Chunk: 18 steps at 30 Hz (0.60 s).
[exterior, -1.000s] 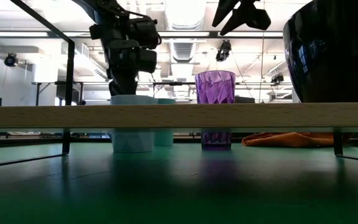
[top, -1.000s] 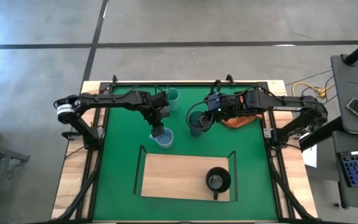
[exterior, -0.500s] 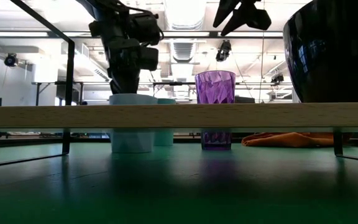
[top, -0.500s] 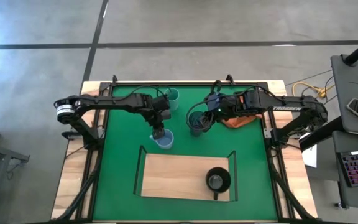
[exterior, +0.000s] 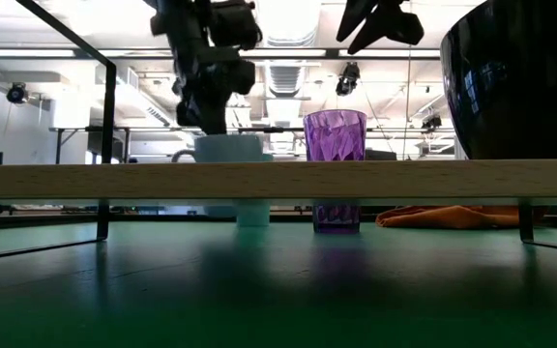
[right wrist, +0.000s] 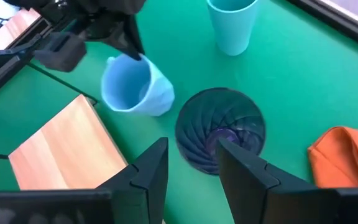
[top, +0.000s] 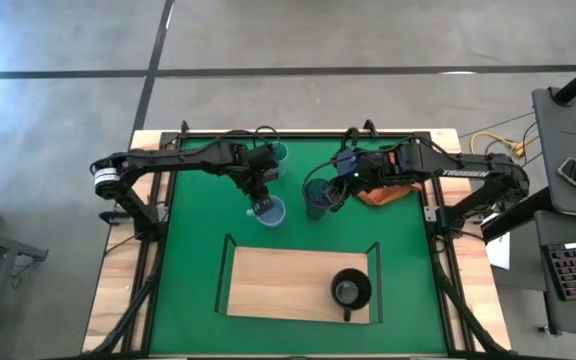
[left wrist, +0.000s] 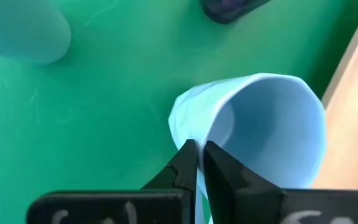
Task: Stack small to large cups/mugs on shelf
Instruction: Put the blue mug on the shelf
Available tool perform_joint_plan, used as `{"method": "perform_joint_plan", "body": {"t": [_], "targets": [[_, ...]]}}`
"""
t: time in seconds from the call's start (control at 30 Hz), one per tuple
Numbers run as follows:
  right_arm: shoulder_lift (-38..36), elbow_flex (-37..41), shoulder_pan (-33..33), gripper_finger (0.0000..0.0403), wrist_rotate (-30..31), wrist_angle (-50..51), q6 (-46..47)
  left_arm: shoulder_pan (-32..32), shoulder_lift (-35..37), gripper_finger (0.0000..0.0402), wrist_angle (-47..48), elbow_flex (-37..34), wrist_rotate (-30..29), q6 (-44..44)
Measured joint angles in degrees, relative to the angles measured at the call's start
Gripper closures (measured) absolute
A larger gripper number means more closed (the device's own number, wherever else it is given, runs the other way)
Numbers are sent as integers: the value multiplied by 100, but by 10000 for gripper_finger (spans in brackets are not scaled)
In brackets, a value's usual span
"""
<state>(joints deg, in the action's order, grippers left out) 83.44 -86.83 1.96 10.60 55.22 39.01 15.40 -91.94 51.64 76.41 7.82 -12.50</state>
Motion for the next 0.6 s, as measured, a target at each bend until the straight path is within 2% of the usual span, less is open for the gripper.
{"method": "perform_joint_plan", "body": {"t": [0.2, 0.6], "targets": [[-151, 0, 157, 275, 169, 124, -298, -4, 4, 401, 762, 523, 32, -432], [-369, 0, 459, 275, 303, 459, -716, -89, 12, 401, 1058, 685, 105, -1294]]}}
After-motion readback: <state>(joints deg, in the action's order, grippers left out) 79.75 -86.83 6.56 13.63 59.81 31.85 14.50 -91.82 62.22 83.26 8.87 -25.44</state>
